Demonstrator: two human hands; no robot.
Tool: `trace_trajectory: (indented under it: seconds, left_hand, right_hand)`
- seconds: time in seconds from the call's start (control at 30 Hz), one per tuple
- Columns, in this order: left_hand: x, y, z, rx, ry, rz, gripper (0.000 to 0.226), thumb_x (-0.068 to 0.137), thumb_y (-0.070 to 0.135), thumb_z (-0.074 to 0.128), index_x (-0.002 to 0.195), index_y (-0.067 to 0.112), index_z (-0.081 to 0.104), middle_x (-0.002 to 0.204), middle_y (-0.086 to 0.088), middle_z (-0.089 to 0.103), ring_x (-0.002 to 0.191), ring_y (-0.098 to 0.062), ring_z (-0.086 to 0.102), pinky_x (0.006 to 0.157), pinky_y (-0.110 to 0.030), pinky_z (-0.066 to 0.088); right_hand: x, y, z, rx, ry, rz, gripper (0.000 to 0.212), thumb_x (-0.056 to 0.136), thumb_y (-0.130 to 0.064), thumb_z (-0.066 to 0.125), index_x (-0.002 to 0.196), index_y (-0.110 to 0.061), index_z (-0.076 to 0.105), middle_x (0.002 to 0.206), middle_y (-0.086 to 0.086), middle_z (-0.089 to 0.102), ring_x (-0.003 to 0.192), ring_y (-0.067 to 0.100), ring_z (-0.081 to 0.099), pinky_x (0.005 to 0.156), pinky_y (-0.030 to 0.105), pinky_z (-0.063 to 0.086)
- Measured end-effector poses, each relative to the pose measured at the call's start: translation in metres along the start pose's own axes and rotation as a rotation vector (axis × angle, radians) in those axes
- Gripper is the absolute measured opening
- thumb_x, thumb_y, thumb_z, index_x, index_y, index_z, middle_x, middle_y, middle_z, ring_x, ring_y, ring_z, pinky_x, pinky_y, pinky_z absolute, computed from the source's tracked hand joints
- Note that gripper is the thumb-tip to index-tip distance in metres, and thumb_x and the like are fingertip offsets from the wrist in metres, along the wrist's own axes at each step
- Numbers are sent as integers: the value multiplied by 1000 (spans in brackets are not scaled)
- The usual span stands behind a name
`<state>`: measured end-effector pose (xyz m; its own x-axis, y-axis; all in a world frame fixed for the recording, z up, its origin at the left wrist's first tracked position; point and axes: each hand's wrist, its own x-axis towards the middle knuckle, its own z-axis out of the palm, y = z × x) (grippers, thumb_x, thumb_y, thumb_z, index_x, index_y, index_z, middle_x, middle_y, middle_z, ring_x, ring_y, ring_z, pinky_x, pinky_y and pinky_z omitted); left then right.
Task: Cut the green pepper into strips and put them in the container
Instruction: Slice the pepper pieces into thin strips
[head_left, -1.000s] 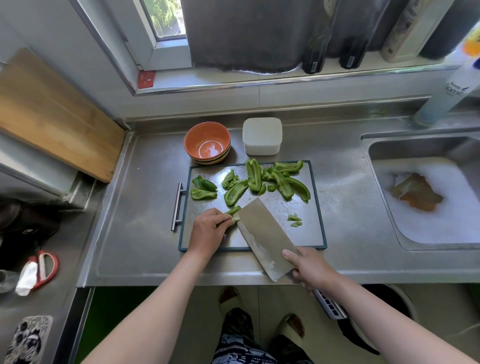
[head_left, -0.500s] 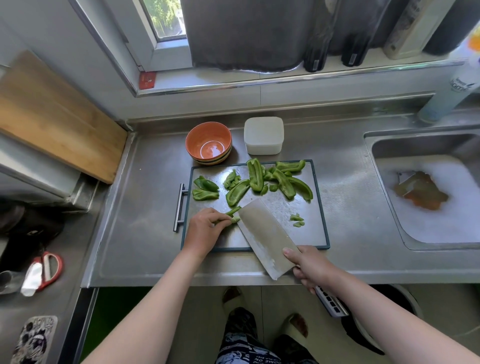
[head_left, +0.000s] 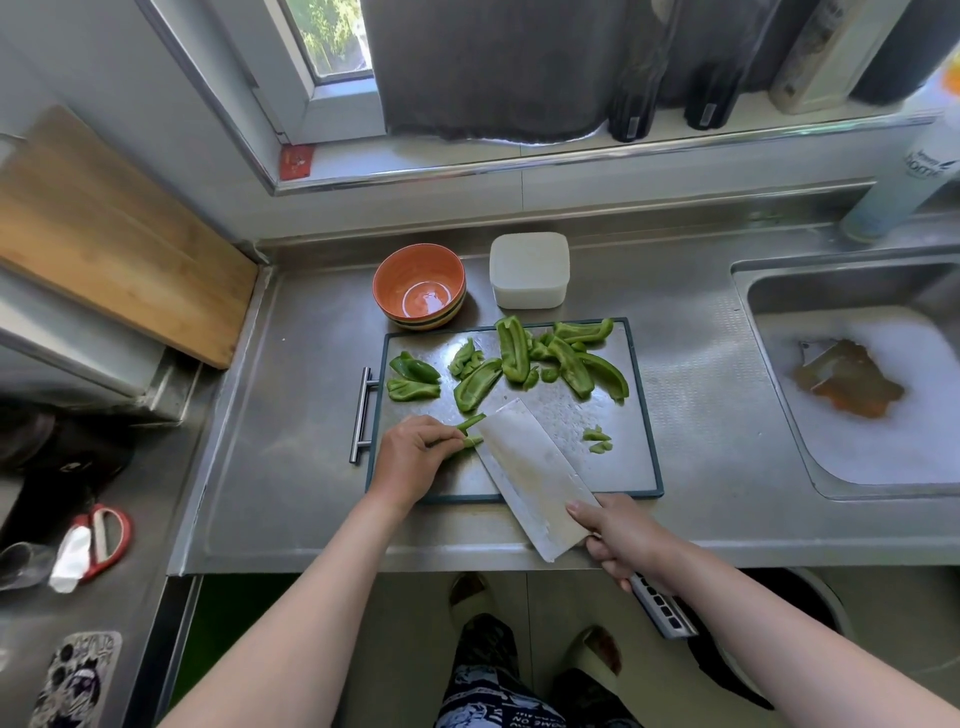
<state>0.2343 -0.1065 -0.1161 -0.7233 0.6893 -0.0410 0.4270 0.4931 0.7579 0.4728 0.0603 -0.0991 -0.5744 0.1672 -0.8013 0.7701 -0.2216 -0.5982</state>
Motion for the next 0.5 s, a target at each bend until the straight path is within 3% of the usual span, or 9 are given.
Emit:
trace_trajectory:
  seconds: [0.17,0.5]
  left_hand:
    - [0,2,-1,-76,-14,-76,11,81,12,80,84,22,81,80,11,69,81,-3,60,72,-11,43]
    - [7,-2,-4,-169,-50,-153,20,80,12,80,78,32,78,82,12,67,80,-9,64,75,-19,47]
  right_hand:
    - [1,4,8,20,-23,-9,33,107,-41,42,96,-12,50,53,-2,33,39,14,21,40,24,32]
    - [5,-2,14,26,-33,-22,37,107,-44,42,88,-13,49,56,0,34,39,14,22,41,25,33]
